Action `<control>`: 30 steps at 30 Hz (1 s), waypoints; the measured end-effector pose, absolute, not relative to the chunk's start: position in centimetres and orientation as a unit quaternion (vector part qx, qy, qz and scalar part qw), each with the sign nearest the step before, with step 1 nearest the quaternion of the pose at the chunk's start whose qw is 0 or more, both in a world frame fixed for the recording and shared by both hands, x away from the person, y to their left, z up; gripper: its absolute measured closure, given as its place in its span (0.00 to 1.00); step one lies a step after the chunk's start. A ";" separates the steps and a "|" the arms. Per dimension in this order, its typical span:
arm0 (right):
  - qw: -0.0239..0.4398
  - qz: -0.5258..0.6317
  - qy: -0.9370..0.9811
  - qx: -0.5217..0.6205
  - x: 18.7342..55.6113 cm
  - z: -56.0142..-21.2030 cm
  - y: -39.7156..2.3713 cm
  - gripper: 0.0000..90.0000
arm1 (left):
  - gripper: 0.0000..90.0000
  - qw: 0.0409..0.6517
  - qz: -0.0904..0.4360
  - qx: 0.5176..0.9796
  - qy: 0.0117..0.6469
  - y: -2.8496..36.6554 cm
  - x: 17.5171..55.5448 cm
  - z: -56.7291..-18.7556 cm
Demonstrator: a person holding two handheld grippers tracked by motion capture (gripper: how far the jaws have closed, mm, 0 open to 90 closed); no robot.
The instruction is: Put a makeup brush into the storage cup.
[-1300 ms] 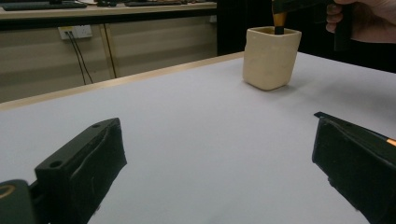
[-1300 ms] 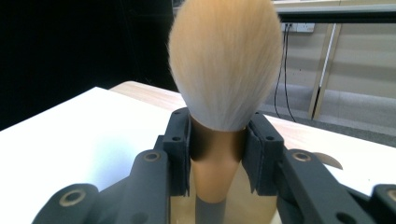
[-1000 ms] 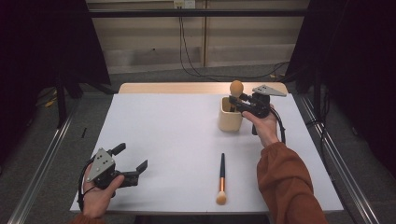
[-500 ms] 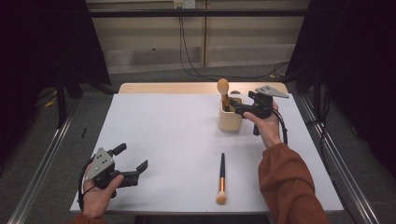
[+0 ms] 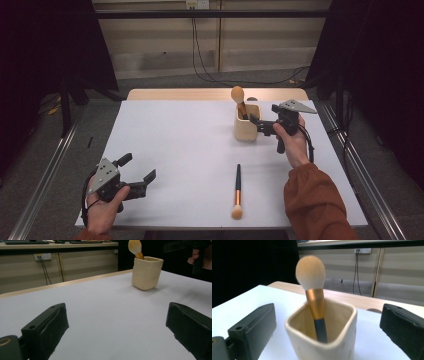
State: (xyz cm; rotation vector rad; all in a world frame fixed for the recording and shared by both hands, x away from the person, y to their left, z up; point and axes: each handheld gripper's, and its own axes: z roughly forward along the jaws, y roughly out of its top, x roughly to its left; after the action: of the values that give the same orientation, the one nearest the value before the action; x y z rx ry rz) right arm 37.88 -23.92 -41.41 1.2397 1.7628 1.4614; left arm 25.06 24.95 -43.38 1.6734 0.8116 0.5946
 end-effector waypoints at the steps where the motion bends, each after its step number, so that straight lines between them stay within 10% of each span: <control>1: 0.265 0.539 0.654 0.459 37.6 -41.5 -24.0 0.01 | 0.04 0.560 0.252 0.709 0.346 25.0 25.1 -43.4; 30: 0.284 0.534 0.656 0.450 29.1 -42.2 -26.3 0.01 | 0.04 0.555 0.258 0.704 0.360 26.1 24.8 -43.3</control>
State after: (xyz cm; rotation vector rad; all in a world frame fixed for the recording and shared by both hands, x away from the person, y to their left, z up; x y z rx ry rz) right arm 29.09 -26.32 -42.18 1.2049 1.7557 1.4296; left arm 24.76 26.06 -43.30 1.6622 0.8512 0.6094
